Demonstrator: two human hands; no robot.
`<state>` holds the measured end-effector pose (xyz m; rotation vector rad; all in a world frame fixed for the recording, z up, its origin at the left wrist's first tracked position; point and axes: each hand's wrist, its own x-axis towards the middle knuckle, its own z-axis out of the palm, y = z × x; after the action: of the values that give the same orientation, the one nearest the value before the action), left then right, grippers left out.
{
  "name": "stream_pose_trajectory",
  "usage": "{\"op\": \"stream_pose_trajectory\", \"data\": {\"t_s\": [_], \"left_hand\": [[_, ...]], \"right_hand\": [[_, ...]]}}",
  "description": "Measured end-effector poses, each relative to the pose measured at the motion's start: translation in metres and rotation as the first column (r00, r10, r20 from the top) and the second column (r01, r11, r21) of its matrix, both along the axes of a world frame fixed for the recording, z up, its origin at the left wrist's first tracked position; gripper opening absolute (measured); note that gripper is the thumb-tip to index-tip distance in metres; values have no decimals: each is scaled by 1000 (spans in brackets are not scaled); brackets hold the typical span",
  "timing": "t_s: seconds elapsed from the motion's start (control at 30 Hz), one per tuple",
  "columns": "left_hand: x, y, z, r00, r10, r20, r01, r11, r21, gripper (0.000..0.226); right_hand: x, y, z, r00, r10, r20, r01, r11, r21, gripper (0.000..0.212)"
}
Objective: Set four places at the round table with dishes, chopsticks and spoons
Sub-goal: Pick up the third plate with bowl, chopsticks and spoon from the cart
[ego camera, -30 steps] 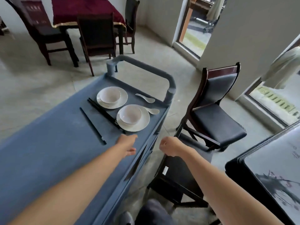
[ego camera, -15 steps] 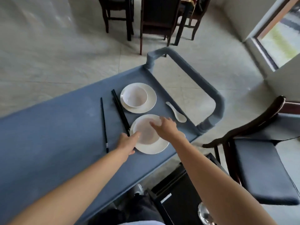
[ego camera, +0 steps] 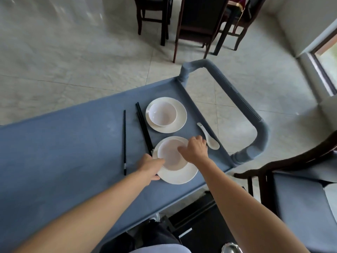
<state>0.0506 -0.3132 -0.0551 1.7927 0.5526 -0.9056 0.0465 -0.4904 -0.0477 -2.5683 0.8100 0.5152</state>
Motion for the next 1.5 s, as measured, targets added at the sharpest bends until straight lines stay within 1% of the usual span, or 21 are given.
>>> {"op": "stream_pose_trajectory", "data": {"t_s": [0.13,0.27,0.47,0.53,0.6,0.7,0.77,0.87,0.97,1.17,1.3,1.37,1.47,1.5], "left_hand": [[-2,1,2,1000,22,3,-22,1000,-19,23],[1,9,7,999,18,-29,-20,997,-77,35],[16,44,29,995,97,24,-93,987,-130,37],[21,68,37,988,146,44,-138,980,-142,42],[25,98,44,976,206,76,-194,972,-132,48],[27,149,51,937,331,111,-316,939,-134,57],[22,186,53,904,404,139,-388,913,-127,59],[9,241,46,850,500,164,-484,865,-132,57],[-9,285,30,812,558,173,-546,830,-115,44],[-35,317,8,796,572,197,-583,813,-3,50],[-37,316,0,793,561,236,-584,811,32,44],[-37,313,-3,799,551,240,-577,815,49,44],[-34,306,-4,817,525,239,-559,822,104,45],[-33,303,-3,825,512,239,-550,825,131,44]], "right_hand": [[0,3,2,1000,-25,-16,25,999,29,65],[-3,7,10,999,-32,2,32,998,54,56],[13,41,32,997,-33,63,26,994,105,48],[23,65,36,997,-12,79,-1,988,155,45],[34,94,38,996,28,85,-46,975,217,46],[50,145,39,993,86,87,-108,945,309,51],[55,181,38,991,106,80,-128,913,386,51],[52,235,34,986,163,45,-165,871,463,50],[40,277,28,977,215,11,-190,837,513,50],[21,311,13,953,297,-57,-215,800,560,56],[21,309,10,952,300,-54,-217,790,574,55],[22,303,9,957,286,-41,-208,781,589,48],[22,292,7,956,293,-23,-222,770,598,27],[23,288,7,956,292,-17,-224,768,600,26]]}}
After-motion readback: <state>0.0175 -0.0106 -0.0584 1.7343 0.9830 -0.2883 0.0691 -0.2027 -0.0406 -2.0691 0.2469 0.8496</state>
